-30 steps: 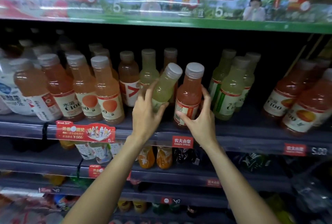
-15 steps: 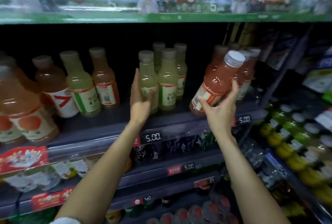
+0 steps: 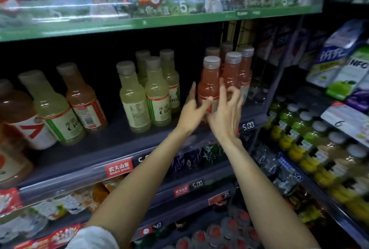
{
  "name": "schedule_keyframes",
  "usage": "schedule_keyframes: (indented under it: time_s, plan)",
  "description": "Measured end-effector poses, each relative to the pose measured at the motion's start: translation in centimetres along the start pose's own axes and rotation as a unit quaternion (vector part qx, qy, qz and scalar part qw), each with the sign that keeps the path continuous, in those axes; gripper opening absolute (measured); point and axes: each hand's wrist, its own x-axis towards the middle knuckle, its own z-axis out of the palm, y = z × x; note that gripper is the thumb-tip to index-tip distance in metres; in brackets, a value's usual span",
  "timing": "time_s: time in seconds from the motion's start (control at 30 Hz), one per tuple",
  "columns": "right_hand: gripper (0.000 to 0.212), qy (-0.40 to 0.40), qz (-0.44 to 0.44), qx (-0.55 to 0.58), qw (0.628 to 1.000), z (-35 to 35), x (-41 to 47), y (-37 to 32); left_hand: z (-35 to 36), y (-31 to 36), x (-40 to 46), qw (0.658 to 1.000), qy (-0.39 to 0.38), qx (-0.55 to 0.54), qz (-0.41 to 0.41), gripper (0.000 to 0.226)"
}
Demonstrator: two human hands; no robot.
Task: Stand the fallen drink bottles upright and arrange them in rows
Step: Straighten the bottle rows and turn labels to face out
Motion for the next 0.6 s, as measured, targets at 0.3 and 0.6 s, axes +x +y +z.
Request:
schedule_keyframes:
  time_s: [0.3,0.6]
  plan:
    - [0.065,-0.071,0.031,0.192,0.978,-0.5,0.7,5.3,2.6,-0.4,1.8,0.996,0.071,-0.057,0.021,0.049]
    - [0.087,-0.062,0.093,0.198,0.974,-0.9,3.2,6.2,2.8,-0.2,1.9,0.988,0.045,-0.145,-0.007,0.049]
